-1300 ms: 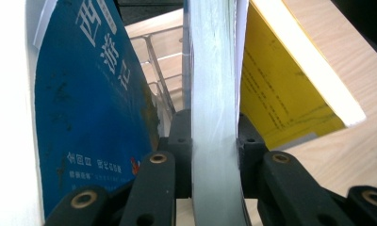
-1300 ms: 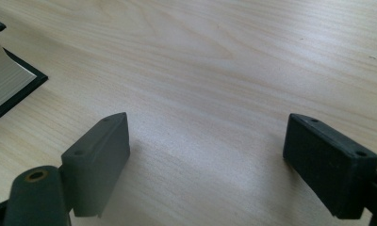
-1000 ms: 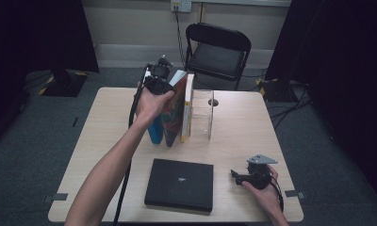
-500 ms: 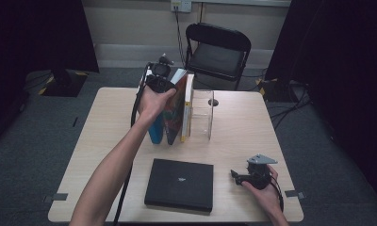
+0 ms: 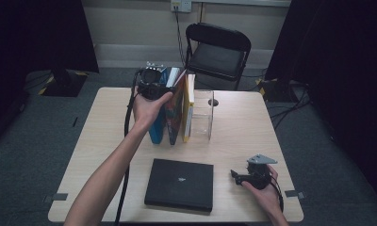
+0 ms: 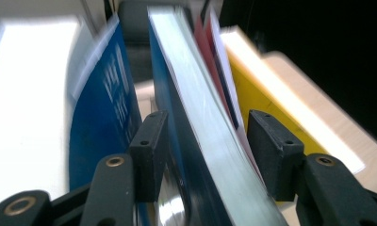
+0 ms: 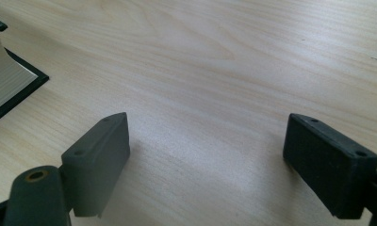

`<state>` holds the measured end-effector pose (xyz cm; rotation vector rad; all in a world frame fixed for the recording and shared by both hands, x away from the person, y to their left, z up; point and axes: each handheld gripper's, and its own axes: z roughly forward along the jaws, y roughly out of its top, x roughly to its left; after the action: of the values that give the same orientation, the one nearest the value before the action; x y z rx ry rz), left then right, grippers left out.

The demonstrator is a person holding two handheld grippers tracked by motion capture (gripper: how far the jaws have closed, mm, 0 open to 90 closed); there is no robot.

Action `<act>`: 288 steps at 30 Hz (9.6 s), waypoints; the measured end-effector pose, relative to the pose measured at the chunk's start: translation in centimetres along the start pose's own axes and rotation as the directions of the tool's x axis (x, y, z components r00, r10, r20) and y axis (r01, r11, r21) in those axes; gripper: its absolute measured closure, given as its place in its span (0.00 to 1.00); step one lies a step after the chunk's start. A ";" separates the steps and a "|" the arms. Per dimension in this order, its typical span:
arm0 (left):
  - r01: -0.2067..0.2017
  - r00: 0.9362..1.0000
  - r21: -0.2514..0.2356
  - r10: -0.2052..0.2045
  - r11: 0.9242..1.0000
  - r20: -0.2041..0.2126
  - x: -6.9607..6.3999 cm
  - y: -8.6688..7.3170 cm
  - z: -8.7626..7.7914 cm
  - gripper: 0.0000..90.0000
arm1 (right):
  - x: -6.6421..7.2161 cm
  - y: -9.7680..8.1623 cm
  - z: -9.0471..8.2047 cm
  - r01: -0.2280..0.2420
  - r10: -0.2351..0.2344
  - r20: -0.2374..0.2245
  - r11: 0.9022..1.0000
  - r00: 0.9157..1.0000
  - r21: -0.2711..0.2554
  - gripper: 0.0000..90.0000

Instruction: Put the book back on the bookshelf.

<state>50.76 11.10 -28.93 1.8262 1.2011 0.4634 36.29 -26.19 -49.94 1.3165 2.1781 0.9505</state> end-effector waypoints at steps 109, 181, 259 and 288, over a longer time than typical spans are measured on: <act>-0.170 0.936 0.167 0.106 0.971 0.335 -0.4 -21.4 1.1 0.37 | 12.5 -0.8 -2.9 0.239 -0.217 -0.400 0.971 0.890 0.004 0.10; -0.238 0.899 0.230 0.125 0.944 0.419 -1.0 -23.9 -4.2 0.51 | 7.4 1.8 -0.7 0.117 -0.114 -0.169 0.993 0.979 0.006 0.45; 0.134 0.902 0.276 -0.232 0.952 0.364 -0.7 -23.0 0.7 0.48 | 8.5 2.2 0.0 0.097 -0.102 -0.111 0.994 0.989 -0.043 0.42; 0.216 0.770 0.296 -0.349 0.930 0.534 -0.3 -23.5 -0.6 0.58 | 8.3 2.4 -0.1 0.099 -0.104 -0.113 0.994 0.988 -0.050 0.40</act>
<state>37.35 14.66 -47.91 1.7333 1.0860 -0.4055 33.82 -18.08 -48.21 1.1444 2.2727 1.0530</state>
